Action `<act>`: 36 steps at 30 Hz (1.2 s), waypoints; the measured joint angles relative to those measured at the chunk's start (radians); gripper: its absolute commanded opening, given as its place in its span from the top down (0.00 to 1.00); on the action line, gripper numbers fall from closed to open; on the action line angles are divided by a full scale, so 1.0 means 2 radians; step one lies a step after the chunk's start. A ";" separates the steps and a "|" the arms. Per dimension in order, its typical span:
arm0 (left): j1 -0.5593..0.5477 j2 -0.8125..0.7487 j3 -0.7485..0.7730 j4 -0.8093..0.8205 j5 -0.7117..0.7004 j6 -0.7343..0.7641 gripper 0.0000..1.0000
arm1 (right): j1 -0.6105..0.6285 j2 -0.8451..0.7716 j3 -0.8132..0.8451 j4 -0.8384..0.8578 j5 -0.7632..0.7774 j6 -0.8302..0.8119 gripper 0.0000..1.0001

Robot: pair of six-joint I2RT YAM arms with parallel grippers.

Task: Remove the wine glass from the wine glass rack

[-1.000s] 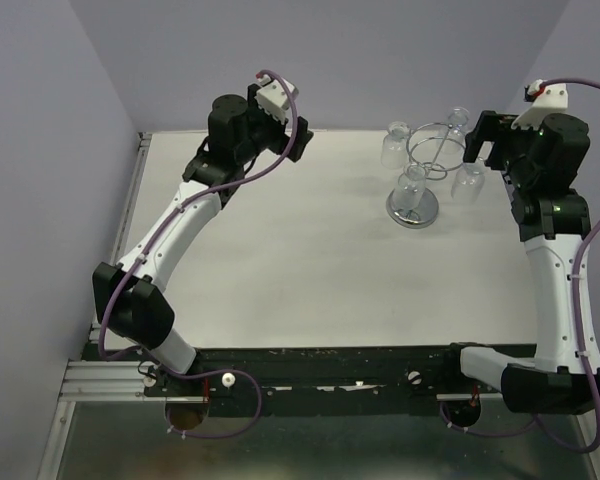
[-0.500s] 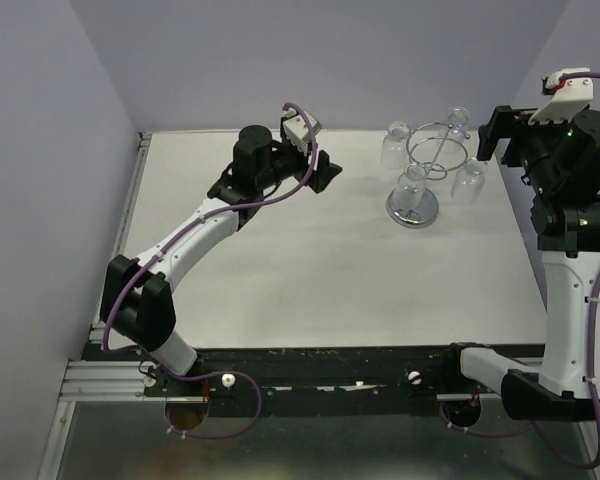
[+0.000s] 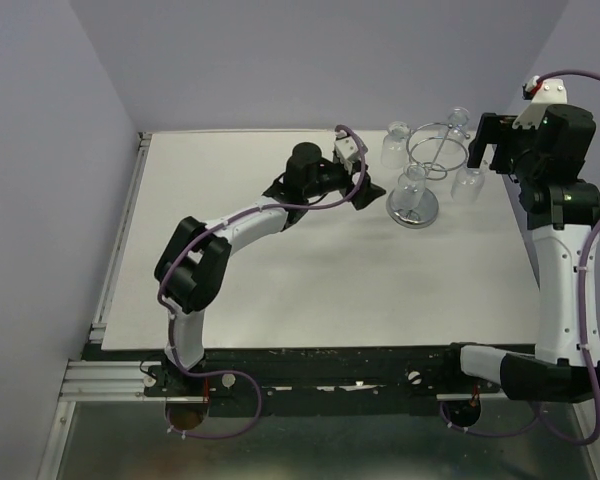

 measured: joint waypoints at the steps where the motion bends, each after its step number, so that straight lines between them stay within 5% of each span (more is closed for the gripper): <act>1: -0.003 0.010 0.002 0.006 0.000 -0.001 0.01 | -0.002 0.006 0.000 -0.002 -0.005 0.002 0.00; 29: -0.058 0.199 0.161 0.087 -0.040 0.012 0.01 | -0.012 0.054 0.031 -0.018 -0.050 0.017 0.00; 36: -0.064 0.219 0.184 0.086 -0.055 0.017 0.09 | -0.012 0.054 0.031 -0.018 -0.050 0.017 0.00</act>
